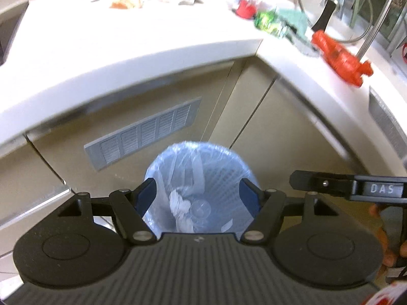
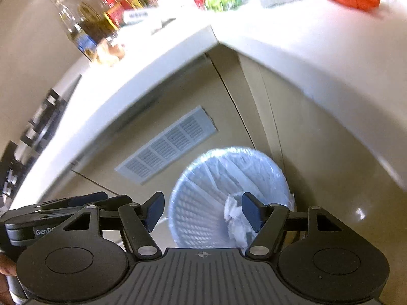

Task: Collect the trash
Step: 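Raise both tools back toward the counter items, then grasp the red plastic bag with the right gripper while the left gripper grasps the yellow wrapper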

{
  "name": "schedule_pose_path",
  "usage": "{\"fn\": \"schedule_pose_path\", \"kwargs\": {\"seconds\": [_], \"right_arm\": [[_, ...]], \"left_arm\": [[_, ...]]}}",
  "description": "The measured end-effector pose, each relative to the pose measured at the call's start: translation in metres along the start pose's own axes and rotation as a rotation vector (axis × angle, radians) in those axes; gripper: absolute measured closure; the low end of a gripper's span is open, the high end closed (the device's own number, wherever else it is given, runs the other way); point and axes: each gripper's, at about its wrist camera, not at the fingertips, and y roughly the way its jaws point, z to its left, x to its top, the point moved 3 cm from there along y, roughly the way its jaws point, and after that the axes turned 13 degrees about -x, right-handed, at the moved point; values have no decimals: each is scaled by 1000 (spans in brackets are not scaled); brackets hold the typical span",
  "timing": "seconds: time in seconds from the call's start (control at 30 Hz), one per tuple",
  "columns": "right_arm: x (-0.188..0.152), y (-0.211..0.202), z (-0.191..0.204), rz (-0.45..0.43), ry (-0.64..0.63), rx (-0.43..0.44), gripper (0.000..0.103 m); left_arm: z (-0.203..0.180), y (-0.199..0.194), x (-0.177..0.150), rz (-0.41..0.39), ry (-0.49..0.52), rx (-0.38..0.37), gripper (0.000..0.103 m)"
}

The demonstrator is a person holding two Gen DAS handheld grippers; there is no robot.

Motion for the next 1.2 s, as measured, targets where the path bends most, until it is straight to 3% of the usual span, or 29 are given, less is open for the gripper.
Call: {"fn": "schedule_pose_path", "kwargs": {"seconds": [0.03, 0.13, 0.17, 0.5, 0.83, 1.03, 1.2], "right_arm": [[4, -7, -1, -13, 9, 23, 34], [15, -24, -3, -35, 21, 69, 9], [20, -29, -2, -43, 18, 71, 6], [68, -76, -28, -210, -31, -52, 6], [129, -113, -81, -411, -77, -247, 6], [159, -105, -107, -459, -146, -314, 6], [180, -76, -128, -450, -188, -366, 7]], "left_arm": [[-3, -4, 3, -11, 4, 0, 34], [-8, -13, 13, -41, 10, 2, 34], [-9, -16, 17, -51, 10, 1, 34], [-16, -43, 56, -142, 41, 15, 34], [-2, -59, 91, -216, 54, 67, 34], [13, -62, 107, -239, 48, 113, 34], [25, -56, 116, -238, 45, 147, 34]]}}
